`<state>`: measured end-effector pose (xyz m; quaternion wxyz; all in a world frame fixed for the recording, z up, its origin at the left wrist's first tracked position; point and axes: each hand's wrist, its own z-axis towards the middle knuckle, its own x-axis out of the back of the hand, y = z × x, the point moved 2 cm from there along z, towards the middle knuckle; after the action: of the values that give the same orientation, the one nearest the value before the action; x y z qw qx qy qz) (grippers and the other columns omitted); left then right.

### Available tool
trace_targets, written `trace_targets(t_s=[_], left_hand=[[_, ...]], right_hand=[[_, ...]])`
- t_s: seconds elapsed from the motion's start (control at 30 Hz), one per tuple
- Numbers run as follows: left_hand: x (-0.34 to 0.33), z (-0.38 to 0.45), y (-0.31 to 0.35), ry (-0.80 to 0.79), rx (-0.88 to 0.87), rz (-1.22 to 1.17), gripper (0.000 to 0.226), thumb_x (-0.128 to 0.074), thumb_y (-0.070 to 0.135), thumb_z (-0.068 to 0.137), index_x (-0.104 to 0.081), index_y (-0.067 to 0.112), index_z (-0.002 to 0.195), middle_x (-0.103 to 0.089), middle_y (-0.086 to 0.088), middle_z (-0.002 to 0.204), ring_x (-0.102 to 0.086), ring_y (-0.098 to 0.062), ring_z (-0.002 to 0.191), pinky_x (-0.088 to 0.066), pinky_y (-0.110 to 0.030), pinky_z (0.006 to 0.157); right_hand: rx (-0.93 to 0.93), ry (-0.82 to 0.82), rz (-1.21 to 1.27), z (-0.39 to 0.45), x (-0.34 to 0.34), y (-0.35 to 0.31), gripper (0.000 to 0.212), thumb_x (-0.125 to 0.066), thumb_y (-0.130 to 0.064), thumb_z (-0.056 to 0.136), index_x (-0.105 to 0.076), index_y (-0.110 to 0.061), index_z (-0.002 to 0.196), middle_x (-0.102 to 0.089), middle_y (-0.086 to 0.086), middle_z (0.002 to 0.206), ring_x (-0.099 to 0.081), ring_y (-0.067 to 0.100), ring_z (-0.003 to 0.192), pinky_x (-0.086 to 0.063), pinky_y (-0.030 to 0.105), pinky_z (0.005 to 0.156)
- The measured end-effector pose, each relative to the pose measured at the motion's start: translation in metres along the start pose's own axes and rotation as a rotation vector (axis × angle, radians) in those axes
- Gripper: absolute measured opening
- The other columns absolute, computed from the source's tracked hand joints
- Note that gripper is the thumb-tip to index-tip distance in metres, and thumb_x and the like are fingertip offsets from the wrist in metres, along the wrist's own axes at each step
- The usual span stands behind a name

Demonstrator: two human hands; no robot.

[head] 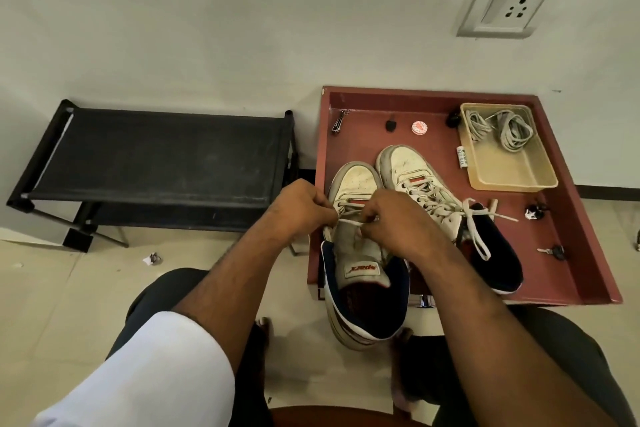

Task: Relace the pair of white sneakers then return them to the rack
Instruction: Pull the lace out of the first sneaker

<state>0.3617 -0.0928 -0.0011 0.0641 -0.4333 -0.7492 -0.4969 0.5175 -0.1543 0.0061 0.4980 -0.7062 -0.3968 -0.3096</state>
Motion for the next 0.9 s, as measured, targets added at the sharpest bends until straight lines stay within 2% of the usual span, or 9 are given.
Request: trace_targets(t_s=[0.13,0.2,0.27,0.4,0.47,0.53,0.63,0.77,0.9], left_hand=[[0.001,0.001,-0.001,-0.012,0.010,0.007,0.005,-0.073,0.016,0.086,-0.075,0.011,0.085,-0.071,-0.001,0.080,-0.067,-0.011,0.073,-0.056,-0.025,0.067],[0.001,0.003,-0.001,-0.019,0.014,0.003,0.006,-0.073,0.015,0.086,-0.075,0.010,0.083,-0.071,-0.002,0.080,-0.068,-0.012,0.074,-0.057,-0.026,0.069],[0.000,0.003,0.000,-0.021,0.007,-0.001,0.007,-0.073,0.014,0.085,-0.075,0.010,0.081,-0.072,-0.003,0.079,-0.067,-0.012,0.073,-0.059,-0.028,0.070],[-0.002,0.003,-0.002,-0.008,-0.010,0.000,0.004,-0.073,0.016,0.085,-0.073,0.012,0.083,-0.071,-0.003,0.082,-0.068,-0.014,0.075,-0.061,-0.034,0.073],[-0.004,0.003,-0.002,0.006,-0.048,-0.003,0.004,-0.073,0.016,0.085,-0.070,0.016,0.088,-0.069,-0.002,0.085,-0.067,-0.014,0.078,-0.060,-0.032,0.073],[-0.008,0.004,-0.001,0.014,-0.111,0.002,0.011,-0.071,0.015,0.086,-0.068,0.019,0.096,-0.067,-0.002,0.089,-0.066,-0.015,0.080,-0.059,-0.027,0.070],[-0.013,0.006,0.000,0.070,-0.199,0.012,0.017,-0.068,0.017,0.089,-0.069,0.022,0.105,-0.065,0.003,0.094,-0.064,-0.013,0.086,-0.056,-0.026,0.074],[-0.018,0.017,0.003,0.154,-0.257,0.279,0.027,-0.066,0.035,0.088,-0.067,0.042,0.115,-0.055,0.013,0.129,-0.048,-0.013,0.120,-0.037,-0.045,0.104],[-0.022,0.018,0.011,0.115,-0.299,0.489,0.029,-0.062,0.037,0.092,-0.065,0.043,0.121,-0.033,0.008,0.153,-0.020,-0.019,0.143,-0.012,-0.045,0.111]], right_hand=[[0.047,0.159,1.059,-0.018,0.029,0.001,0.022,-0.068,-0.003,0.080,-0.070,-0.018,0.065,-0.068,-0.007,0.114,-0.060,0.009,0.112,-0.048,0.031,0.091],[0.181,0.220,1.771,-0.030,0.053,0.005,0.022,-0.059,-0.001,0.077,-0.063,-0.013,0.059,-0.074,0.004,0.092,-0.069,0.016,0.087,-0.054,0.029,0.078],[0.199,0.330,2.074,-0.036,0.068,0.014,0.023,-0.057,-0.005,0.076,-0.054,-0.016,0.056,-0.067,0.004,0.071,-0.053,0.007,0.046,-0.047,0.019,0.048],[-0.154,0.502,0.922,-0.034,0.064,0.029,0.029,-0.065,-0.010,0.087,-0.051,-0.017,0.063,-0.049,0.009,0.068,-0.036,0.010,0.043,-0.034,0.024,0.047],[-0.194,0.300,0.466,-0.032,0.049,0.025,0.015,-0.070,-0.015,0.085,-0.056,-0.018,0.086,-0.058,0.004,0.077,-0.053,0.014,0.063,-0.047,0.031,0.064],[-0.215,0.139,0.186,-0.029,0.033,0.018,0.053,-0.073,-0.021,0.083,-0.047,-0.026,0.129,-0.064,0.006,0.111,-0.062,0.024,0.099,-0.049,0.037,0.091],[-0.154,0.191,0.114,-0.022,0.020,0.009,0.065,-0.073,-0.020,0.084,-0.045,-0.021,0.142,-0.057,0.004,0.131,-0.053,0.023,0.120,-0.040,0.032,0.100],[-0.259,0.155,0.318,-0.013,0.004,0.016,0.026,-0.072,-0.014,0.084,-0.069,-0.018,0.110,-0.070,-0.003,0.103,-0.065,0.013,0.093,-0.050,0.024,0.081],[-0.337,0.132,0.447,-0.010,-0.002,0.023,0.023,-0.078,-0.018,0.079,-0.071,-0.019,0.100,-0.070,-0.003,0.093,-0.066,0.013,0.087,-0.051,0.023,0.073]])
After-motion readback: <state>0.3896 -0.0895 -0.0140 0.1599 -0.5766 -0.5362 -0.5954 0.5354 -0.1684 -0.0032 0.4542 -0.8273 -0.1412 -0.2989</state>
